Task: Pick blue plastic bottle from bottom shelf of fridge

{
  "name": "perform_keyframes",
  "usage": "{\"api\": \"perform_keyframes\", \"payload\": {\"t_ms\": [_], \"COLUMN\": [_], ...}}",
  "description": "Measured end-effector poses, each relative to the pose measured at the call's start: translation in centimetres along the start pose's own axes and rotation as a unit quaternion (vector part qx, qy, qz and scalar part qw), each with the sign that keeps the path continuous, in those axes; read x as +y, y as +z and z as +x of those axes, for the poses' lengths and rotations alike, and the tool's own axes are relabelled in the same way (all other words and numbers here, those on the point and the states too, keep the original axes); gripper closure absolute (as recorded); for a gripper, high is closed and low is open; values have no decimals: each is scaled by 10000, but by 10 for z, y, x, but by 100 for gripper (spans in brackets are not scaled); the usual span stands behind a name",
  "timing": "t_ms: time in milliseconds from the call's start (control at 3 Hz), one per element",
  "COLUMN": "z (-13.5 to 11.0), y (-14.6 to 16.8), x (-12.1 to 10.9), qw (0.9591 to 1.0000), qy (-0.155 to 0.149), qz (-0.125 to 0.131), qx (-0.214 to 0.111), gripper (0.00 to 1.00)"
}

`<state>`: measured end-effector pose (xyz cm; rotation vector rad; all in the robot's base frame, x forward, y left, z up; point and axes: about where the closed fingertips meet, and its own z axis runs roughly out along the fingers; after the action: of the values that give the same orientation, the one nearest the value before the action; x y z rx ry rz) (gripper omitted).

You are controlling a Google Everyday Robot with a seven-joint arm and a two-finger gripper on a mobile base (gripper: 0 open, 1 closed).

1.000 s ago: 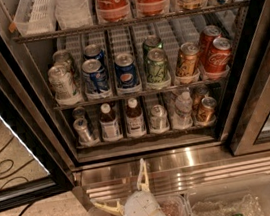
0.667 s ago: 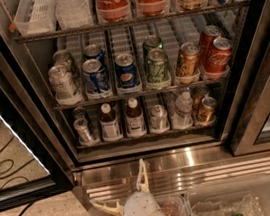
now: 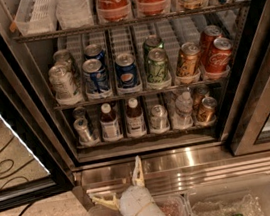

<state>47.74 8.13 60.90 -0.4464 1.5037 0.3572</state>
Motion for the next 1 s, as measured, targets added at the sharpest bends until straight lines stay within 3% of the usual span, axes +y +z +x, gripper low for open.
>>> {"api": "perform_keyframes", "payload": {"t_ms": [667, 1000], "z": [11, -7], "y": [25, 55], "x": [-23, -34], "qw": [9990, 9970], "qy": [-162, -383], "qz": [411, 591], "qx": [30, -309], "gripper": [0, 0]}}
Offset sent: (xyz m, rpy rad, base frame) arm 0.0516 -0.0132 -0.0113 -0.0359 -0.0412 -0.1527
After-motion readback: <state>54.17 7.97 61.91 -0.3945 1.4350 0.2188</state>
